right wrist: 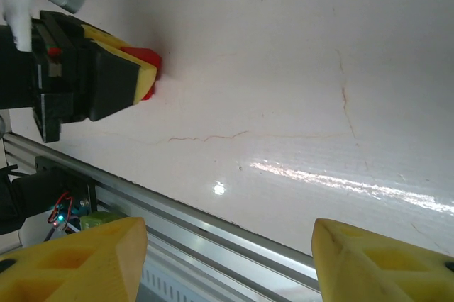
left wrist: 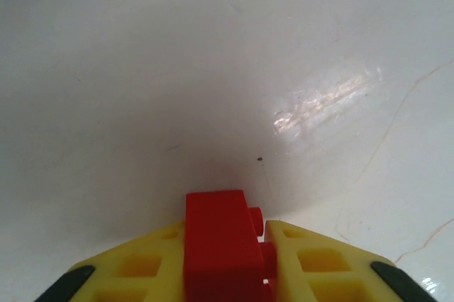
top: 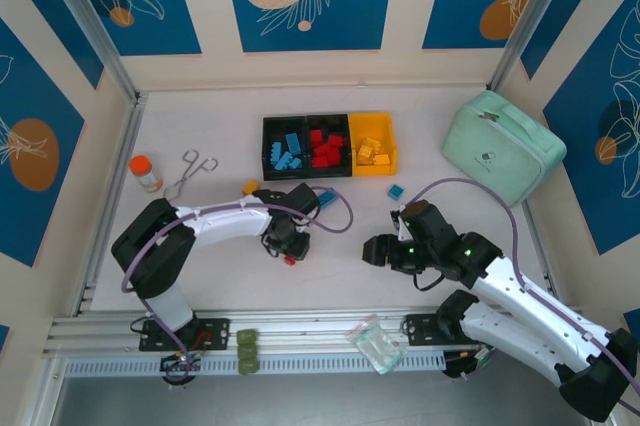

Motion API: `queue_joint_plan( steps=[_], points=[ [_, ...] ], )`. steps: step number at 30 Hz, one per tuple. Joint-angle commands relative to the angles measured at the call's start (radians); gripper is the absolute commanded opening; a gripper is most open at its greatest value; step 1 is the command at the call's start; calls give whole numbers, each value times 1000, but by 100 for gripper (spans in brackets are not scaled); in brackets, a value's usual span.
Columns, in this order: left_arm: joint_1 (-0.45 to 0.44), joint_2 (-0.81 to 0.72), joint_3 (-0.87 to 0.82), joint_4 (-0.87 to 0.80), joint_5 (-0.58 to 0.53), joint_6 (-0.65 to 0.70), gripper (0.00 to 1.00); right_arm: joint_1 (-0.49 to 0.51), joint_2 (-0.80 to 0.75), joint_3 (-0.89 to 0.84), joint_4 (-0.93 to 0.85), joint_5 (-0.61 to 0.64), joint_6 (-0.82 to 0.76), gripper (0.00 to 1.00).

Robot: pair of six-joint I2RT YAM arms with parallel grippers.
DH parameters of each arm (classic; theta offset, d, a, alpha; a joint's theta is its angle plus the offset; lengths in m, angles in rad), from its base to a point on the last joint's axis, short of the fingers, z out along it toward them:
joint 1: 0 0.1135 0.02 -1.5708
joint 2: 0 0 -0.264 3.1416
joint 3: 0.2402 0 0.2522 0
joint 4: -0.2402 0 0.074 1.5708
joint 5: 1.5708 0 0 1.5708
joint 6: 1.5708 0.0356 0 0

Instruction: Sort the legos into containers by color

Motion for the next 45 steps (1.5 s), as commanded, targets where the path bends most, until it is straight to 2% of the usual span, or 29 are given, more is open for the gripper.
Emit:
queue_joint_plan(
  steps=[1, 8, 15, 31, 38, 45],
  points=[
    [-9, -7, 39, -39, -18, 16, 18, 5, -11, -16, 2, 6, 17, 63],
    [-1, -29, 123, -56, -3, 23, 14, 6, -26, 1, -2, 17, 17, 63],
    [40, 29, 313, -81, 22, 33, 13, -8, -50, 0, 45, 60, 50, 63],
    [155, 429, 954, -213, -41, 61, 11, -23, -59, -6, 131, 126, 101, 63],
    [205, 603, 1181, -257, -95, 65, 11, -12, -79, -8, 113, 140, 116, 63],
    [246, 733, 1377, -275, -123, 88, 15, 2, -88, -3, 96, 162, 125, 63]
  ],
)
